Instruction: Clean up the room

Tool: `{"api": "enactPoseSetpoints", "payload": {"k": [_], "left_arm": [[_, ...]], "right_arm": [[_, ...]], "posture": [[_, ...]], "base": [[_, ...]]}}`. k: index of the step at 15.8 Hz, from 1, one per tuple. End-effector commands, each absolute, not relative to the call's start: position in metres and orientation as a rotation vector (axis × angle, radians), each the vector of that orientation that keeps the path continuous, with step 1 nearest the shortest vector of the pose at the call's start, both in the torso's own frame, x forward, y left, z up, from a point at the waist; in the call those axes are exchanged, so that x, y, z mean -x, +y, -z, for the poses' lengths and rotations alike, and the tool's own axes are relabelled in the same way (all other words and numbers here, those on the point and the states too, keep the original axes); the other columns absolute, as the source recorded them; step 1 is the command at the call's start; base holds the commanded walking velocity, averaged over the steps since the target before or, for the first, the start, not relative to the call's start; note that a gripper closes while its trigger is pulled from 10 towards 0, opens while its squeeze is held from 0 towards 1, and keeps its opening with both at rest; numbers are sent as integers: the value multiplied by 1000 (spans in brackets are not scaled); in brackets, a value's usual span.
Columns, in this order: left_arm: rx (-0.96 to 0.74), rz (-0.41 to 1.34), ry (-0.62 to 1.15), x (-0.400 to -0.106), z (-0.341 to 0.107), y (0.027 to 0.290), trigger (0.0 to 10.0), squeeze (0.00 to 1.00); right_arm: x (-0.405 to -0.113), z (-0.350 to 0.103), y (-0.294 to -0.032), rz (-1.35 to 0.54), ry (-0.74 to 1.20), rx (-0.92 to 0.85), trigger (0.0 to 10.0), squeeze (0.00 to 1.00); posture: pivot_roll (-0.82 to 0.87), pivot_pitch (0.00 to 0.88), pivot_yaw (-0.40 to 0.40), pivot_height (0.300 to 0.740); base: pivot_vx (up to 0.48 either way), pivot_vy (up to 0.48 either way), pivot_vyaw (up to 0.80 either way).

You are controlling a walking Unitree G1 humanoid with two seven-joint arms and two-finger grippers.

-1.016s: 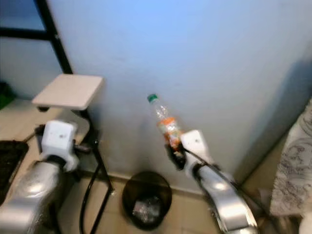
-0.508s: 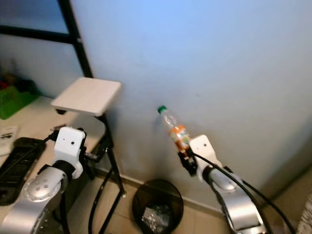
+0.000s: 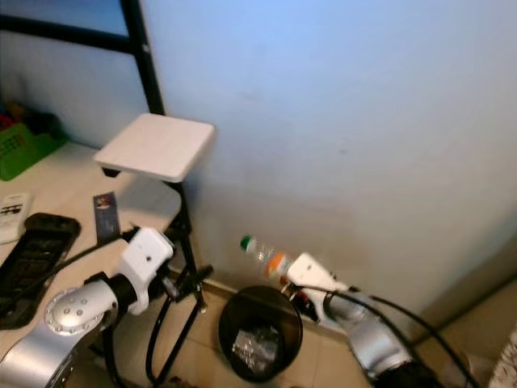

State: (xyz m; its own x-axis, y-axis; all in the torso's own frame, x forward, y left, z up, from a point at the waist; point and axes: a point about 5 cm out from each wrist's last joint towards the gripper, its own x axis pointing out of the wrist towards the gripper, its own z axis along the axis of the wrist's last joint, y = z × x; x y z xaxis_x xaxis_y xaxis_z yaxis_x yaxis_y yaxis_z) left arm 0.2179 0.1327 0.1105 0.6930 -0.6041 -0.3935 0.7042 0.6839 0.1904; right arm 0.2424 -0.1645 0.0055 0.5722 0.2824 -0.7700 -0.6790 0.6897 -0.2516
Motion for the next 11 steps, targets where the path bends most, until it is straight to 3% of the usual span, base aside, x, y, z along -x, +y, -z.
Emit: {"api": "enactPoseSetpoints", "payload": {"k": [1, 4, 11], "left_arm": [[-352, 814, 308, -219, -112, 128, 10000, 0], [-378, 939, 330, -216, -111, 120, 10000, 0], [-410, 1013, 357, -212, -109, 118, 10000, 0]], "right_arm": [[-248, -3, -163, -588, 769, 593, 10000, 0], [-255, 24, -148, -549, 859, 576, 10000, 0], [-256, 38, -130, -507, 906, 553, 10000, 0]], "posture": [[-7, 99, 10, 740], [-6, 117, 17, 740], [6, 106, 12, 740]], "base": [[0, 0, 0], [0, 0, 0], [0, 0, 0]]}}
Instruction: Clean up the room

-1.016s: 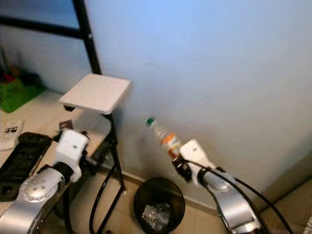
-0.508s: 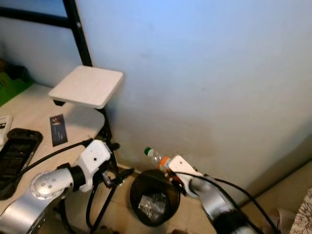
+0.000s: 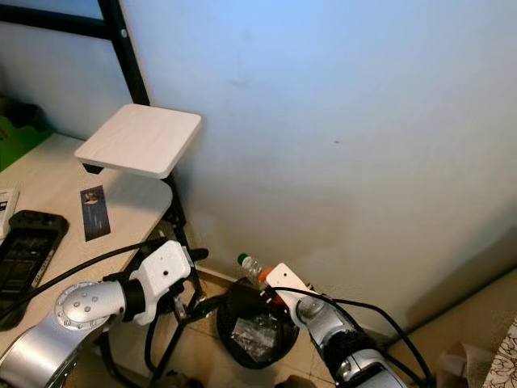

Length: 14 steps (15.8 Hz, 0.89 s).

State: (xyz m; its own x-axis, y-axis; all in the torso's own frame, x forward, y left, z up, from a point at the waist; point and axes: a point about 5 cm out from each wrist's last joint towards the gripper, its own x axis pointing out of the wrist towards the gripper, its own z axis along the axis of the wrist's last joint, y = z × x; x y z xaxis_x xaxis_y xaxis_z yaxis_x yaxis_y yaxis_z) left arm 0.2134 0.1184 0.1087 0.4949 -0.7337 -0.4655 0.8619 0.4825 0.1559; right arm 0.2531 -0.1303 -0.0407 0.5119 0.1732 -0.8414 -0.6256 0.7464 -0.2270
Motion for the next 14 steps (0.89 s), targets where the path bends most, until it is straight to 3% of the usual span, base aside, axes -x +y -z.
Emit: {"api": "enactPoseSetpoints", "payload": {"k": [1, 3, 4, 5, 6, 7, 8, 9, 14], "left_arm": [[-410, 1013, 359, -211, -109, 118, 10000, 0], [-409, 1013, 360, -211, -109, 118, 10000, 0], [-405, 1020, 368, -210, -110, 119, 10000, 0], [-403, 1025, 373, -209, -110, 120, 10000, 0], [-400, 1028, 376, -209, -110, 120, 10000, 0], [-397, 1037, 382, -208, -110, 121, 10000, 0], [-383, 1049, 393, -207, -110, 121, 10000, 0], [-366, 1054, 402, -206, -111, 122, 10000, 0], [-331, 1063, 425, -207, -112, 124, 10000, 0]], "right_arm": [[-257, 39, -126, -501, 901, 543, 10000, 0], [-258, 39, -125, -499, 897, 539, 10000, 0], [-260, 38, -121, -499, 891, 535, 10000, 325], [-261, 37, -119, -500, 887, 532, 10000, 325], [-261, 37, -118, -500, 887, 530, 10000, 663], [-262, 37, -117, -499, 887, 529, 10000, 765], [-262, 37, -116, -498, 886, 525, 10000, 945], [-262, 37, -116, -498, 885, 521, 10000, 1000], [-262, 38, -116, -499, 893, 514, 10000, 1000]], "posture": [[8, 105, 11, 740], [8, 105, 11, 740], [14, 103, 10, 740], [14, 103, 10, 740], [15, 104, 10, 740], [15, 103, 10, 740], [16, 106, 10, 740], [16, 106, 10, 740], [15, 109, 12, 740]], "base": [[0, 0, 0], [0, 0, 0], [0, 0, 0], [0, 0, 0], [0, 0, 0], [0, 0, 0], [0, 0, 0], [0, 0, 0], [0, 0, 0]]}}
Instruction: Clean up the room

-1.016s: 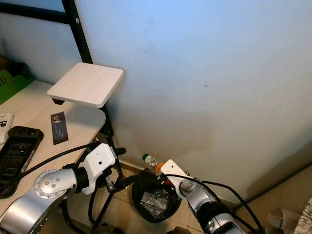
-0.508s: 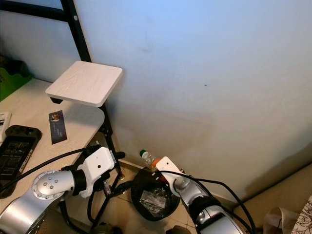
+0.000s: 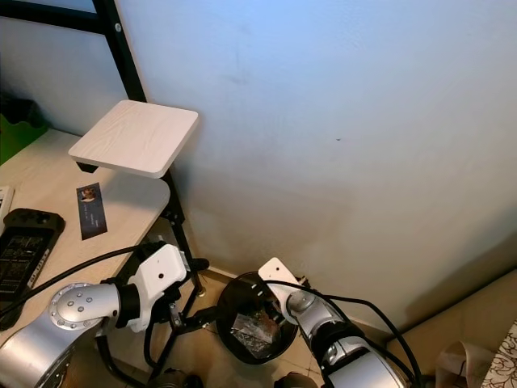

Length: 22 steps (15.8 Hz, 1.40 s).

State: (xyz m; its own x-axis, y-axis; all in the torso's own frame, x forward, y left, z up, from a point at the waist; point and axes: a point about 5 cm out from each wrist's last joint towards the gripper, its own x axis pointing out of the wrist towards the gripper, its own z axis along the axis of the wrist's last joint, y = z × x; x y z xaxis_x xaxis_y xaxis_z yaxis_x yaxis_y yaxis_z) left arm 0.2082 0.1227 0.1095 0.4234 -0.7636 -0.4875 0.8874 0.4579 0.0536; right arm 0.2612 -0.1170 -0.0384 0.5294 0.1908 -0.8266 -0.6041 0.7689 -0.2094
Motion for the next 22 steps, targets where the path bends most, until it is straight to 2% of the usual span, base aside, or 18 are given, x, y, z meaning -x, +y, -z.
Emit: {"api": "enactPoseSetpoints", "payload": {"k": [1, 4, 7, 8, 9, 11, 14, 18, 22], "left_arm": [[-324, 1055, 422, -208, -113, 125, 10000, 0], [-310, 1021, 403, -212, -114, 124, 10000, 0], [-251, 746, 309, -230, -122, 130, 10000, 0], [-213, 608, 264, -236, -126, 135, 10000, 0], [-170, 483, 234, -240, -130, 140, 10000, 0], [-129, 399, 222, -242, -132, 144, 10000, 0], [-162, 287, 186, -244, -132, 148, 10000, 0], [-172, 225, 192, -242, -129, 152, 10000, 0], [-176, 215, 196, -240, -127, 153, 10000, 0]], "right_arm": [[-261, 39, -116, -506, 903, 503, 10000, 1000], [-260, 39, -118, -497, 901, 452, 10000, 1000], [-273, 23, -130, -454, 764, 309, 10000, 1000], [-276, 7, -138, -413, 663, 222, 10000, 365], [-271, -16, -144, -370, 553, 137, 10000, 0], [-263, -36, -146, -327, 469, 63, 10000, 0], [-247, -68, -150, -207, 317, -2, 10000, 0], [-233, -91, -163, -115, 285, -26, 10000, 0], [-232, -102, -163, -78, 235, -23, 10000, 0]], "posture": [[12, 107, 13, 740], [10, 100, 13, 740], [10, 69, 7, 740], [9, 58, 6, 740], [5, 37, 11, 740], [2, 16, 18, 740], [0, 0, 37, 740], [7, 0, 42, 740], [6, 0, 45, 740]], "base": [[0, 0, 0], [0, 0, 0], [0, 0, 0], [0, 0, 0], [0, 0, 0], [0, 0, 0], [0, 0, 0], [0, 0, 0], [0, 0, 0]]}}
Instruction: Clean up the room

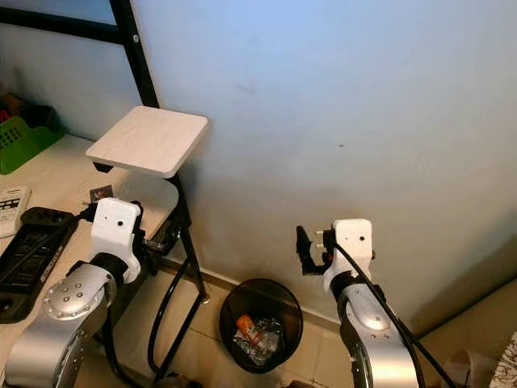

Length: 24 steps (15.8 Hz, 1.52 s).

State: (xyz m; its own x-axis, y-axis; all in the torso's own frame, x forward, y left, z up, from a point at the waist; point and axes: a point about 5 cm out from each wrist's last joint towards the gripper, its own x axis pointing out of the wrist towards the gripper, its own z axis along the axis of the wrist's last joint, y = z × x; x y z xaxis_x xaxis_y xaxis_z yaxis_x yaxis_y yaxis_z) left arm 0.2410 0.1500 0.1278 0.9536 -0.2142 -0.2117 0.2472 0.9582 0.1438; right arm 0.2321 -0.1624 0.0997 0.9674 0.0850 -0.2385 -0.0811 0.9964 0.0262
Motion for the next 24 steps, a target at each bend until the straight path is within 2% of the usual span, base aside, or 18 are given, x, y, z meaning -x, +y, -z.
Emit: {"api": "enactPoseSetpoints", "payload": {"k": [1, 3, 15, 22, 24], "left_arm": [[-177, 215, 197, -241, -127, 153, 10000, 0], [-177, 218, 196, -242, -127, 152, 10000, 0], [-179, 206, 198, -238, -125, 156, 10000, 0], [-173, 244, 202, -239, -124, 154, 10000, 0], [-99, 267, 224, -240, -125, 152, 10000, 0]], "right_arm": [[-232, -106, -161, -82, 220, -28, 10000, 0], [-233, -108, -160, -80, 221, -21, 10000, 0], [-236, -107, -160, -70, 257, 66, 10000, 0], [-238, -109, -161, -40, 269, 79, 10000, 0], [-239, -109, -164, 17, 276, 84, 10000, 0]], "posture": [[5, 0, 45, 740], [7, 0, 44, 740], [17, 0, 24, 740], [13, 0, 18, 740], [15, 0, 18, 740]], "base": [[0, 0, 0], [0, 0, 0], [-288, 0, 0], [0, 0, -786], [0, 0, -788]]}}
